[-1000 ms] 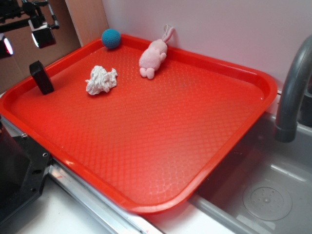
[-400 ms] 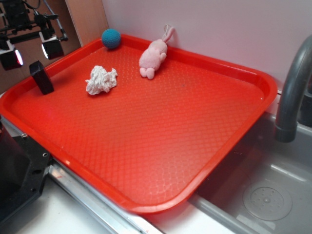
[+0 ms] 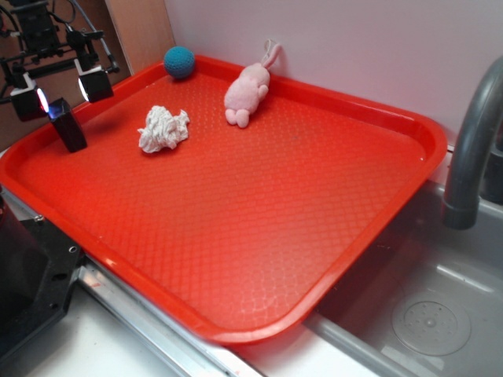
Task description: Grab the black box.
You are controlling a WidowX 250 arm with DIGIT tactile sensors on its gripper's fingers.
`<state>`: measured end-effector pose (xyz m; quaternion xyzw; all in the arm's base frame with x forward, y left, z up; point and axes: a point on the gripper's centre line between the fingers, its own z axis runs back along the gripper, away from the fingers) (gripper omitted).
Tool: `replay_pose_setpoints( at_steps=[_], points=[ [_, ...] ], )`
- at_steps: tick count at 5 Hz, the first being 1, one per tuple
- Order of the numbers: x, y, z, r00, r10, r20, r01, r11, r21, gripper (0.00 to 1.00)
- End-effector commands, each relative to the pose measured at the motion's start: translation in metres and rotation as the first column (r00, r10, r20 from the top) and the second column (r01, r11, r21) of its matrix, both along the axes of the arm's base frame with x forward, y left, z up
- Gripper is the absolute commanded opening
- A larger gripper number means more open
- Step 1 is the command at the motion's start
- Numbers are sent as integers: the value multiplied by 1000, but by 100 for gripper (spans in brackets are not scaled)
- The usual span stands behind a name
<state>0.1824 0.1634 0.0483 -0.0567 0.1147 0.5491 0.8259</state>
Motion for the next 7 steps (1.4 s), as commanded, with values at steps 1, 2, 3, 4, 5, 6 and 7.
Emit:
replay_pose_setpoints(
  at_steps=[1, 2, 3, 4, 5, 6, 7],
  points=[
    [0, 3, -6, 1000, -28, -10, 29, 999, 30, 100],
    [2, 0, -17, 999, -41, -31, 43, 998, 40, 100],
    [2, -6, -25, 997, -56, -50, 59, 997, 47, 100],
    [1, -12, -30, 996, -62, -70, 66, 996, 55, 99],
    [-1, -15, -30, 997, -57, -55, 61, 995, 73, 0],
    [-1, -15, -24, 997, -60, -49, 64, 994, 83, 0],
    [-1, -16, -19, 997, -58, -44, 62, 994, 88, 0]
  ],
)
